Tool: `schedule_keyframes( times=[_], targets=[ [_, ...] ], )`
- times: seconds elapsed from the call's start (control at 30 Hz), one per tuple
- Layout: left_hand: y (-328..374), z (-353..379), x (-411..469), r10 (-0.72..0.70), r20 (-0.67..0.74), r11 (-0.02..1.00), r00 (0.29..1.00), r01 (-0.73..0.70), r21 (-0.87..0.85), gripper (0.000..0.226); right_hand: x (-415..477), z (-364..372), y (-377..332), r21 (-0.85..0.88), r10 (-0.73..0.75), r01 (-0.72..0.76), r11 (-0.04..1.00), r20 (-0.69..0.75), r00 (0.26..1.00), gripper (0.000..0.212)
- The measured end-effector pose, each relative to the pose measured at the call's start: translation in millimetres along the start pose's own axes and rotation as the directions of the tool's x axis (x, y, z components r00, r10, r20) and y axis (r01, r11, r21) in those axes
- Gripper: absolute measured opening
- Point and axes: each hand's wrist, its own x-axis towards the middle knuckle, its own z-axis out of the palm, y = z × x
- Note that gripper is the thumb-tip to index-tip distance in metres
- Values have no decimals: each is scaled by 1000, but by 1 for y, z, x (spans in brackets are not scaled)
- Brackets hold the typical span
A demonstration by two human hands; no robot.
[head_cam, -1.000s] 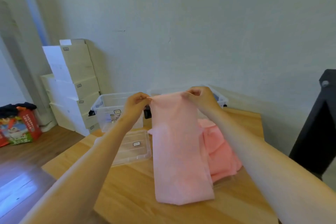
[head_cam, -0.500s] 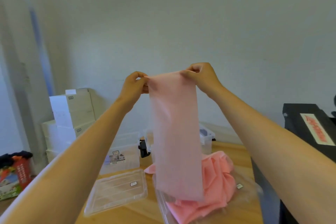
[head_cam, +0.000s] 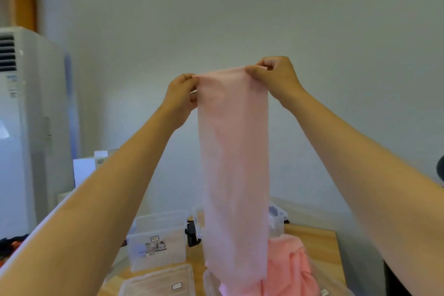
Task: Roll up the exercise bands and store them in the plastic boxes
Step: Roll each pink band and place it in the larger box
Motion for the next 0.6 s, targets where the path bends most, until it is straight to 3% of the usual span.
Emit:
schedule_keyframes(
  times=[0.1,0.2,0.43,0.6],
  targets=[
    [4,2,-1,-14,40,990,999,19,-142,20,3,-3,-15,40,-23,23,999,-9,1000,26],
    [-4,3,-3,-48,59,987,997,56,-151,25,-1,1,-14,62,-16,16,998,-1,1000,25],
    [-55,-23,-8,-133,79,982,988,120,148,13,-31,10,47,22,171,-179,984,201,964,19],
    [-106,-41,-15,-325,130,887,937,254,386,11,-51,30,100,-130,342,-317,939,426,837,17]
  ],
)
